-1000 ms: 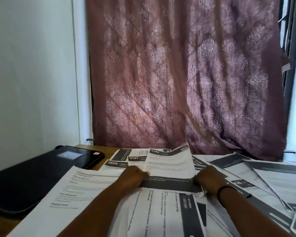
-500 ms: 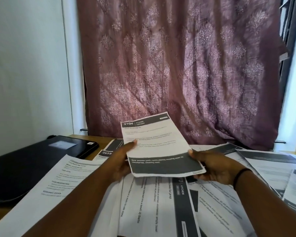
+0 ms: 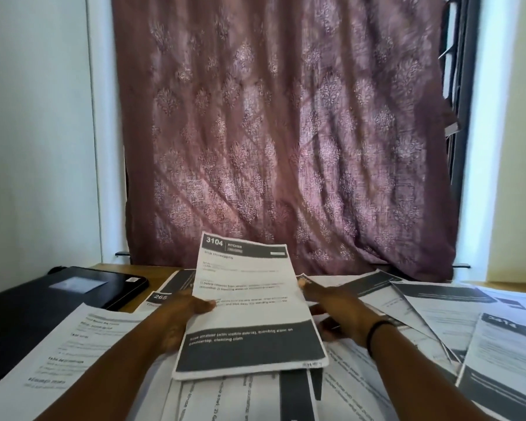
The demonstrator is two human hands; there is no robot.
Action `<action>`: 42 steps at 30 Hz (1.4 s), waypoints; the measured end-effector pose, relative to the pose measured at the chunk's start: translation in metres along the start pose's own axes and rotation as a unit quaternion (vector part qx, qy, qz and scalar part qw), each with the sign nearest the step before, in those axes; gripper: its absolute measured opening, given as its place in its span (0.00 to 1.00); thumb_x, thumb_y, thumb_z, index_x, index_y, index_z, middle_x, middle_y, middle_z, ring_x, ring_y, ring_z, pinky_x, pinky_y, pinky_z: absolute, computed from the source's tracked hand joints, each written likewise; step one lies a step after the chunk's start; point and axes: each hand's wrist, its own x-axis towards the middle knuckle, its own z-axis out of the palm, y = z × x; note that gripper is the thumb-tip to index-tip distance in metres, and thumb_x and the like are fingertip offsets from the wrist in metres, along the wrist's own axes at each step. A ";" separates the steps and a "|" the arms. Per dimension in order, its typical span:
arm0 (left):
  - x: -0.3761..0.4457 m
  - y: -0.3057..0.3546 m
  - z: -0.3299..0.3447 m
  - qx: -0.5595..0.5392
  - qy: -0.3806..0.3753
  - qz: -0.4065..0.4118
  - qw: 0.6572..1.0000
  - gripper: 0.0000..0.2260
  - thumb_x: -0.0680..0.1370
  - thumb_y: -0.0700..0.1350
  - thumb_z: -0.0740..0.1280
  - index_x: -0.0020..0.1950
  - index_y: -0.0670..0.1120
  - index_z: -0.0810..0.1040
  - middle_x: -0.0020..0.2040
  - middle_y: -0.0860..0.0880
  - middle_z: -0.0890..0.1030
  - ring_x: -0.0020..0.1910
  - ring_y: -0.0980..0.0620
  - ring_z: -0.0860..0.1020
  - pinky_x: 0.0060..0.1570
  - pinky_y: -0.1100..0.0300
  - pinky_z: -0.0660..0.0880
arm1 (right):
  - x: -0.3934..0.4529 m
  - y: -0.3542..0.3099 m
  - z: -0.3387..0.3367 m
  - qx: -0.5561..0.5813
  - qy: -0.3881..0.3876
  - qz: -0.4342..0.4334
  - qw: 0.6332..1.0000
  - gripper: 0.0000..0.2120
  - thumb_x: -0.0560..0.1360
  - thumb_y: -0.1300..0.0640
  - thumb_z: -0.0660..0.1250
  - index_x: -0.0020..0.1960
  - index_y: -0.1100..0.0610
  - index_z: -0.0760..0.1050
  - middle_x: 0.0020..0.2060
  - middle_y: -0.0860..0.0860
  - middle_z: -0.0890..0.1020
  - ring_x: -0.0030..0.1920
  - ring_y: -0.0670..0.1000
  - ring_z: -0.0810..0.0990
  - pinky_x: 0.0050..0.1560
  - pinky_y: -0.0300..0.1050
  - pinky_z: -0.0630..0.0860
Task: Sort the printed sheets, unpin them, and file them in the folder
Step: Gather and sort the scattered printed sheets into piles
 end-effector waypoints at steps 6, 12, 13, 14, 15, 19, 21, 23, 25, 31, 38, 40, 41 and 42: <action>-0.003 -0.019 0.025 0.107 -0.043 0.032 0.993 0.21 0.74 0.33 0.68 0.66 0.43 0.74 0.60 0.45 0.81 0.59 0.42 0.79 0.65 0.43 0.71 | 0.010 0.000 0.017 0.005 0.029 -0.058 0.998 0.14 0.75 0.63 0.70 0.60 0.61 0.78 0.52 0.57 0.84 0.51 0.58 0.84 0.57 0.57 0.79; -0.004 -0.019 0.049 0.056 0.039 0.113 0.991 0.15 0.72 0.31 0.68 0.57 0.41 0.78 0.54 0.44 0.84 0.50 0.46 0.83 0.62 0.49 0.71 | -0.028 -0.020 -0.010 -0.151 -0.068 -0.029 0.986 0.13 0.75 0.48 0.70 0.57 0.50 0.77 0.50 0.48 0.82 0.49 0.47 0.79 0.57 0.43 0.73; -0.005 -0.017 0.059 0.040 0.037 0.126 0.991 0.15 0.73 0.30 0.67 0.57 0.40 0.78 0.53 0.44 0.84 0.51 0.46 0.83 0.63 0.49 0.70 | -0.034 -0.022 -0.020 -0.190 -0.072 -0.019 0.979 0.21 0.71 0.43 0.73 0.60 0.50 0.77 0.54 0.48 0.81 0.52 0.48 0.79 0.58 0.44 0.73; -0.006 -0.014 0.069 0.025 0.019 0.127 0.991 0.16 0.73 0.29 0.65 0.59 0.40 0.78 0.54 0.43 0.83 0.53 0.43 0.82 0.63 0.48 0.69 | -0.036 -0.022 -0.029 -0.211 -0.065 -0.006 0.975 0.31 0.63 0.38 0.76 0.62 0.51 0.77 0.58 0.50 0.81 0.56 0.51 0.79 0.61 0.47 0.74; -0.008 -0.014 0.083 0.009 -0.011 0.113 0.993 0.17 0.73 0.30 0.64 0.61 0.39 0.77 0.56 0.42 0.82 0.56 0.41 0.80 0.62 0.46 0.71 | -0.035 -0.018 -0.044 -0.203 -0.045 0.006 0.978 0.39 0.56 0.37 0.79 0.61 0.54 0.78 0.59 0.51 0.81 0.57 0.54 0.80 0.61 0.51 0.75; -0.017 -0.018 0.153 0.014 -0.130 0.057 0.990 0.17 0.72 0.32 0.65 0.60 0.40 0.77 0.56 0.40 0.82 0.53 0.39 0.81 0.50 0.47 0.80 | -0.075 -0.014 -0.111 -0.212 0.079 0.002 0.974 0.22 0.69 0.53 0.74 0.59 0.64 0.78 0.56 0.57 0.81 0.53 0.56 0.80 0.57 0.53 0.78; -0.021 -0.027 0.194 0.064 -0.157 0.045 0.985 0.15 0.74 0.36 0.67 0.61 0.42 0.77 0.55 0.42 0.83 0.53 0.41 0.82 0.49 0.50 0.81 | -0.102 -0.005 -0.151 -0.195 0.141 -0.003 0.971 0.18 0.75 0.56 0.69 0.62 0.62 0.75 0.54 0.54 0.77 0.51 0.52 0.75 0.54 0.46 0.75; -0.028 -0.039 0.235 0.162 -0.167 0.036 0.972 0.13 0.76 0.44 0.68 0.60 0.46 0.77 0.51 0.45 0.85 0.49 0.45 0.83 0.46 0.53 0.80 | -0.133 0.010 -0.190 -0.184 0.176 0.018 0.967 0.10 0.77 0.56 0.66 0.58 0.56 0.74 0.52 0.54 0.76 0.50 0.51 0.74 0.45 0.40 0.74; -0.035 -0.052 0.273 0.270 -0.176 0.046 0.946 0.14 0.77 0.54 0.67 0.57 0.47 0.78 0.47 0.46 0.85 0.44 0.48 0.82 0.44 0.57 0.78 | -0.167 0.027 -0.225 -0.189 0.237 0.037 0.952 0.03 0.78 0.58 0.64 0.50 0.57 0.74 0.47 0.56 0.79 0.43 0.52 0.75 0.33 0.38 0.72; -0.048 -0.100 0.354 0.602 -0.213 0.201 0.743 0.28 0.73 0.71 0.57 0.52 0.49 0.80 0.51 0.49 0.81 0.51 0.50 0.78 0.51 0.57 0.73 | -0.249 0.092 -0.330 -0.241 0.405 0.113 0.874 0.06 0.78 0.63 0.62 0.44 0.66 0.75 0.37 0.59 0.75 0.37 0.56 0.74 0.32 0.42 0.66; -0.043 -0.121 0.380 0.738 -0.080 0.200 0.639 0.32 0.73 0.72 0.53 0.65 0.52 0.72 0.66 0.48 0.71 0.66 0.45 0.68 0.63 0.49 0.66 | -0.284 0.128 -0.374 -0.330 0.356 0.224 0.845 0.11 0.75 0.52 0.65 0.50 0.60 0.80 0.57 0.59 0.81 0.50 0.53 0.80 0.30 0.31 0.63; -0.035 -0.120 0.379 0.729 -0.058 0.174 0.660 0.33 0.73 0.71 0.55 0.68 0.51 0.69 0.68 0.47 0.69 0.67 0.44 0.67 0.63 0.50 0.67 | -0.280 0.138 -0.385 -0.344 0.355 0.230 0.838 0.11 0.68 0.47 0.65 0.34 0.53 0.74 0.52 0.57 0.83 0.36 0.44 0.74 0.30 0.33 0.63; -0.031 -0.120 0.378 0.724 -0.052 0.163 0.668 0.34 0.72 0.71 0.56 0.69 0.50 0.67 0.68 0.46 0.69 0.67 0.43 0.67 0.63 0.50 0.67 | -0.278 0.142 -0.389 -0.346 0.355 0.228 0.838 0.11 0.67 0.47 0.66 0.32 0.53 0.71 0.50 0.56 0.83 0.34 0.43 0.71 0.31 0.33 0.64; -0.027 -0.119 0.377 0.721 -0.047 0.153 0.674 0.35 0.71 0.71 0.57 0.70 0.49 0.66 0.68 0.45 0.69 0.66 0.43 0.68 0.63 0.51 0.68 | -0.277 0.144 -0.390 -0.348 0.357 0.224 0.838 0.12 0.69 0.48 0.67 0.32 0.53 0.70 0.47 0.55 0.82 0.34 0.43 0.71 0.31 0.34 0.64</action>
